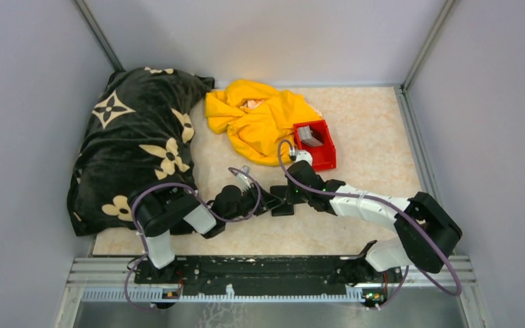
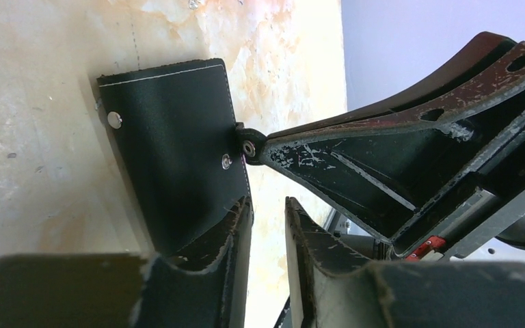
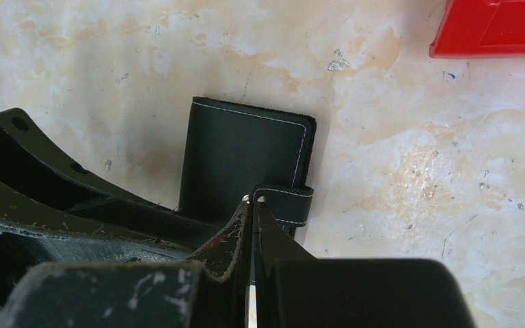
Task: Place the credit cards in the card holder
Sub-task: Close the card holder at the center of the board.
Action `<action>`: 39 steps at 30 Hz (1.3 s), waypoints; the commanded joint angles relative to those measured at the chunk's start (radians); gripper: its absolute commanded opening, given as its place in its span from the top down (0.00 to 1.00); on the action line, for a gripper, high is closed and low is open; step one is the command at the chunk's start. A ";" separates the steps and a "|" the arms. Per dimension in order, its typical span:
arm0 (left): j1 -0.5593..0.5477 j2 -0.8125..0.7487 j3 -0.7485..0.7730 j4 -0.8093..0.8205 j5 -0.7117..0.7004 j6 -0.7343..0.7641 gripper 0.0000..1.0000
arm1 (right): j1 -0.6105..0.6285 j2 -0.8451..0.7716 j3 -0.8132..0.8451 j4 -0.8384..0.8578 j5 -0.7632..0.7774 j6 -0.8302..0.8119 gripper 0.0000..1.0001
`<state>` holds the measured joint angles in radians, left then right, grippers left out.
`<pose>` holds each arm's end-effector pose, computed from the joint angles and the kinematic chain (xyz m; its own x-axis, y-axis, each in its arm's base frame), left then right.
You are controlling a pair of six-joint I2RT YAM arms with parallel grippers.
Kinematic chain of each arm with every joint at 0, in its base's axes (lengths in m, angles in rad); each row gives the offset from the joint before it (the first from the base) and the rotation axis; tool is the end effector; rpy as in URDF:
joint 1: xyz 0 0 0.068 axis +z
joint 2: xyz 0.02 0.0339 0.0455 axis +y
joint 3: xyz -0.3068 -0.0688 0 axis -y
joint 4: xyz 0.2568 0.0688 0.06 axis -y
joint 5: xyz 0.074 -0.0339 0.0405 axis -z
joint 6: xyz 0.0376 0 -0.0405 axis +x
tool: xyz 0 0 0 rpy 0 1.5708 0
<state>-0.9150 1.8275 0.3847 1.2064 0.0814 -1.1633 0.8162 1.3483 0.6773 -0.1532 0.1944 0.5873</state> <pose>0.1796 -0.2385 0.1371 -0.8261 -0.4269 -0.3678 0.2010 0.3865 -0.9001 0.1875 0.1889 0.2187 -0.7648 -0.0198 -0.6439 -0.2416 0.9354 0.2583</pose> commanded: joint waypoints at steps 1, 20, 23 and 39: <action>-0.007 0.007 -0.018 0.058 -0.007 0.003 0.72 | 0.018 0.011 0.054 0.021 0.010 0.010 1.00; -0.008 -0.085 0.045 -0.264 -0.068 0.089 0.93 | 0.040 0.047 0.077 0.002 0.019 0.010 1.00; -0.008 -0.080 0.053 -0.281 -0.066 0.094 0.93 | 0.041 0.053 0.080 -0.003 0.019 0.009 1.00; -0.011 -0.087 0.068 -0.335 -0.078 0.103 0.94 | 0.053 0.074 0.076 -0.018 0.033 0.013 1.00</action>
<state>-0.9195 1.7569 0.4431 0.9092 0.0216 -1.0824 0.8486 1.4124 0.7155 -0.1764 0.2123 0.5880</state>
